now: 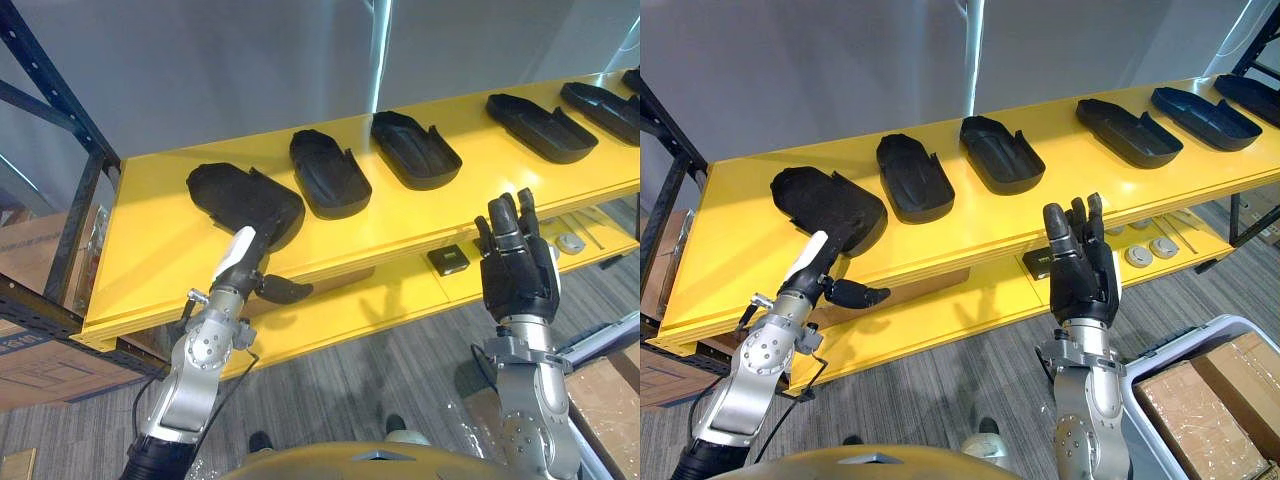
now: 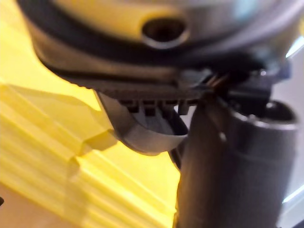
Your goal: Walk over and take three plastic housings, then place them on the shelf
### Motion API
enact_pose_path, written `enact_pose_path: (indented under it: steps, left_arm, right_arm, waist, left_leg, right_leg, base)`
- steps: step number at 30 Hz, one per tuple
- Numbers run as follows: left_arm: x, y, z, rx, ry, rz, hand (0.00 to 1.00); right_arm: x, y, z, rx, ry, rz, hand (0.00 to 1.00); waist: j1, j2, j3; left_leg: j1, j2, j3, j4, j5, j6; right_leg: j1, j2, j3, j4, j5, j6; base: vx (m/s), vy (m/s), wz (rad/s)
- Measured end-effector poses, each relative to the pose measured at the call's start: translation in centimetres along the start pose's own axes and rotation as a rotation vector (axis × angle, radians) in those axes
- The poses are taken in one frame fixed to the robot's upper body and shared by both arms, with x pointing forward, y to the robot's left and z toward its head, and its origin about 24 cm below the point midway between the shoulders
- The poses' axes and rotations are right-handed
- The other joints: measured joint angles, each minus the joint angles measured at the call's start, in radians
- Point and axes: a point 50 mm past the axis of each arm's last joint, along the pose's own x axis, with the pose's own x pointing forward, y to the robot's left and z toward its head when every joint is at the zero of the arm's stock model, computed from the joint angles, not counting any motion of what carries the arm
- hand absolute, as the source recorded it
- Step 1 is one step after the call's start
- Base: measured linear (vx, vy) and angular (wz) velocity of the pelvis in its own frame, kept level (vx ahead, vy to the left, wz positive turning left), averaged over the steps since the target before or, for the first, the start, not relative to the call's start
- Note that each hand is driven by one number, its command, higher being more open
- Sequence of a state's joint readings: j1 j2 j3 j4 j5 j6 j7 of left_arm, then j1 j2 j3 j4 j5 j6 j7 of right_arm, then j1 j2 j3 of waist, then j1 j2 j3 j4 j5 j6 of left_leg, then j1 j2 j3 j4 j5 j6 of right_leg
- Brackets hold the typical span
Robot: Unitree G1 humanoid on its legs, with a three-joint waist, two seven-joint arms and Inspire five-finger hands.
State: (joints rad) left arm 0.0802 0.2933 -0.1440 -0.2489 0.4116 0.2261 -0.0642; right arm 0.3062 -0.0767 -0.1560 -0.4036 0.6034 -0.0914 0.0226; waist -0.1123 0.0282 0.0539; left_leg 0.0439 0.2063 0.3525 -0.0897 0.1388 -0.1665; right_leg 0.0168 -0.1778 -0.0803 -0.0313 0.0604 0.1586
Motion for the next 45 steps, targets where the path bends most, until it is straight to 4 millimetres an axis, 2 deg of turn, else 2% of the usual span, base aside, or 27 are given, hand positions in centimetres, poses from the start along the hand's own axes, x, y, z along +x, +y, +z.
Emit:
enact_pose_path:
  steps: [6,14,18,23,30,37,45]
  left_arm:
    - [0.8,1.0,-1.1,-0.054,0.085,0.079,0.00]
    - [1.2,2.2,-1.5,-0.123,0.143,0.171,0.00]
    - [1.2,2.2,-2.2,-0.145,0.186,0.184,0.00]
    - [0.9,3.6,-3.3,-0.176,0.248,0.288,0.00]
    - [0.8,4.3,-3.6,-0.169,0.270,0.335,0.00]
    - [1.0,5.1,-3.3,-0.028,0.204,0.264,0.00]
    - [0.7,9.5,-2.8,0.338,0.053,0.058,0.00]
  right_arm:
    - [0.2,0.1,0.1,0.001,-0.008,0.014,1.00]
    - [0.6,0.4,0.0,0.008,-0.005,0.026,1.00]
    - [0.7,0.5,0.0,0.010,-0.007,0.030,1.00]
    - [0.8,0.5,-0.1,0.011,-0.006,0.030,1.00]
    - [0.8,0.5,0.0,0.011,-0.009,0.028,1.00]
    - [0.9,0.4,0.1,0.010,-0.013,0.026,1.00]
    - [1.2,-0.6,-0.1,-0.038,0.015,0.033,1.00]
  waist:
    - [-0.002,-0.001,-0.001]
    - [-0.001,-0.008,0.003]
    - [-0.002,-0.010,0.004]
    - [0.000,-0.018,0.011]
    - [0.001,-0.018,0.022]
    - [0.003,-0.006,0.037]
    - [0.004,-0.008,0.040]
  left_leg:
    - [0.001,0.000,0.001,0.000,0.000,0.000]
    - [0.001,0.000,0.001,0.000,0.000,0.000]
    - [0.001,0.000,0.001,0.000,0.000,0.000]
    - [0.001,0.000,0.000,0.000,0.000,0.000]
    - [0.001,0.000,0.000,0.000,0.000,0.000]
    - [0.001,0.000,0.000,0.000,0.000,0.000]
    - [0.002,0.001,0.001,0.001,0.001,0.001]
  right_leg:
    - [-0.001,0.000,0.002,0.001,0.000,-0.001]
    - [-0.001,0.001,0.002,0.001,-0.001,-0.001]
    - [-0.001,0.001,0.002,0.001,-0.001,-0.001]
    - [0.000,0.001,0.002,0.001,-0.001,-0.002]
    - [0.000,0.001,0.002,0.002,-0.002,-0.003]
    - [0.000,0.001,0.002,0.001,-0.002,-0.003]
    - [0.002,0.001,0.002,0.011,0.002,0.002]
  base:
    - [0.00,0.000,0.00]
    - [0.00,0.000,0.00]
    - [0.00,0.000,0.00]
    - [0.00,0.000,0.00]
    - [0.00,0.000,0.00]
    - [0.00,0.000,0.00]
    - [0.00,0.000,0.00]
